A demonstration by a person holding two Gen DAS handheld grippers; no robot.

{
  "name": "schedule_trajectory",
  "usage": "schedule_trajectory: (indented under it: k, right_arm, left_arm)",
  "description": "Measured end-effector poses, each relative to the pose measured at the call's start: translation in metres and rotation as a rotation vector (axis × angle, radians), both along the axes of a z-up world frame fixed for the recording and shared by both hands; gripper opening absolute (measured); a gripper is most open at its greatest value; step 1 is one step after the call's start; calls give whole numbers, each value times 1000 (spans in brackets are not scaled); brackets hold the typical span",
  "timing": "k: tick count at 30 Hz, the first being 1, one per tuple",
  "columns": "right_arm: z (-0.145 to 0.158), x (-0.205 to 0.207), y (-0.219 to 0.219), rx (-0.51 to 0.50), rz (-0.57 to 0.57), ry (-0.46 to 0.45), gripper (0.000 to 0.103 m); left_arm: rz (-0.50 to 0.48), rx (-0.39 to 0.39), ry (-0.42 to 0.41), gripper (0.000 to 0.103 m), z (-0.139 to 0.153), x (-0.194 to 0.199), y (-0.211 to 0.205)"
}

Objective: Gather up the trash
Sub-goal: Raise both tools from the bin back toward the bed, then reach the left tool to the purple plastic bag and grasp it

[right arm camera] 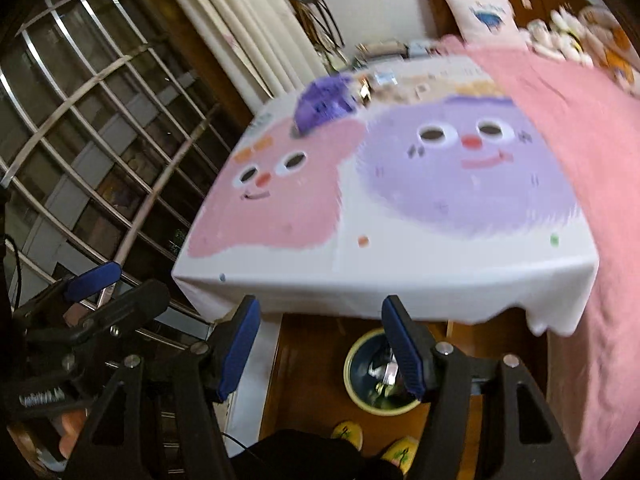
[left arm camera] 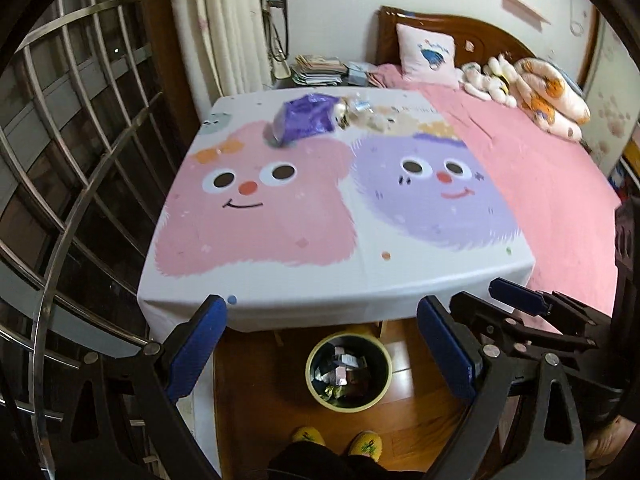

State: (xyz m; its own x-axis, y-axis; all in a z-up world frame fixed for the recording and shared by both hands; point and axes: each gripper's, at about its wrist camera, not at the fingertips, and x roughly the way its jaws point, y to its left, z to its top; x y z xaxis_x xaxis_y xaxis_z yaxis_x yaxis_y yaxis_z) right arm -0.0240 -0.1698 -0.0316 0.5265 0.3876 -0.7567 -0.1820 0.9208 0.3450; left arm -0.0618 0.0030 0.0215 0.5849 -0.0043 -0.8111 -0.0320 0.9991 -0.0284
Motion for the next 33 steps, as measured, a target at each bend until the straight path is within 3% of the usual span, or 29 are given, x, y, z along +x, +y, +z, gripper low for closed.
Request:
schedule_trajectory:
  k: [8,12,26,33]
  right_arm:
    - [36,32,-2,-32,10,-101,63]
    - [41,61,-5,-47,-18,-106,63]
    - [19,198,10,-7,-235,-16,63]
    - [-8,268,25,21,-354,32,63]
  left_arm:
    - [-1,-24,-19,95,20,41,10]
    - [-25,-33,-26,95,22,71,13]
    - [-199,41,38,95,11,263,52]
    - [-333,38,134,95,-17,365,69]
